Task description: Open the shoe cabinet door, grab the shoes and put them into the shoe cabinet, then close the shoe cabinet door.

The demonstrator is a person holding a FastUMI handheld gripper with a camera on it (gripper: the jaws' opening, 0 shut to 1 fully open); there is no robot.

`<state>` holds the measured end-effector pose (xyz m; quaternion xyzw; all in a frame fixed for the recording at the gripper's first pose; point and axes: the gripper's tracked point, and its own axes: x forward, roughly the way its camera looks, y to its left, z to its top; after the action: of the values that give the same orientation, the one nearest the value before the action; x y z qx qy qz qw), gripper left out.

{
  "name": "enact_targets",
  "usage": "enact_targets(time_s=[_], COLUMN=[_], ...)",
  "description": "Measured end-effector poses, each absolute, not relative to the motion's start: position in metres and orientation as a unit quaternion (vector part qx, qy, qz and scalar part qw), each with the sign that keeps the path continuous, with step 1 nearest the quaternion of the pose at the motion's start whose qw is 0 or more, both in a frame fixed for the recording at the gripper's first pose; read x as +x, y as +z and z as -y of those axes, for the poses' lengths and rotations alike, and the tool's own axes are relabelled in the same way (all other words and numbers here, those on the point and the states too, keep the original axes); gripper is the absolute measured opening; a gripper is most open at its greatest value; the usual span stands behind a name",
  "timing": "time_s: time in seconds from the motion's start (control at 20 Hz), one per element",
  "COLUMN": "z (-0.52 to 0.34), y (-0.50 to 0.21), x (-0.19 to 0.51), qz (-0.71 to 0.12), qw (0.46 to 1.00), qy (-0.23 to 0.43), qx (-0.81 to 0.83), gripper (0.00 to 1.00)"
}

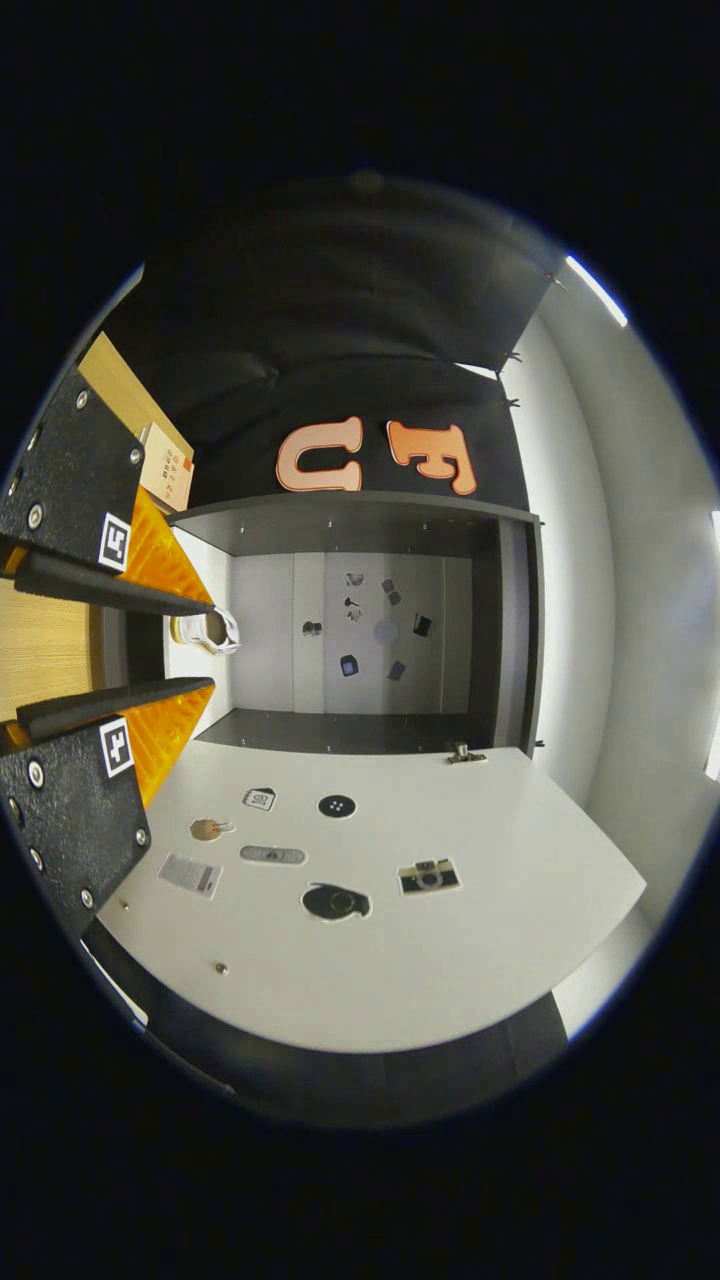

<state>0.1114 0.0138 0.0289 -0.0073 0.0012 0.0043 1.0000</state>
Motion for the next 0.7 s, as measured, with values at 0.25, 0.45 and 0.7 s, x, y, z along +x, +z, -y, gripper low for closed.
enact_targets(time_s=[0.25, 0.45, 0.7], z=[0.036, 0.090, 0.157], y=[0.031, 0.029, 0.016], x=[0.061, 0.025, -0.004], qz=[0.005, 0.007, -0.002], qw=[0.999, 0.996, 0.988], qy=[-0.039, -0.090, -0.152], qx=[0.004, 0.014, 0.029], gripper=[0.43, 0.50, 0.62])
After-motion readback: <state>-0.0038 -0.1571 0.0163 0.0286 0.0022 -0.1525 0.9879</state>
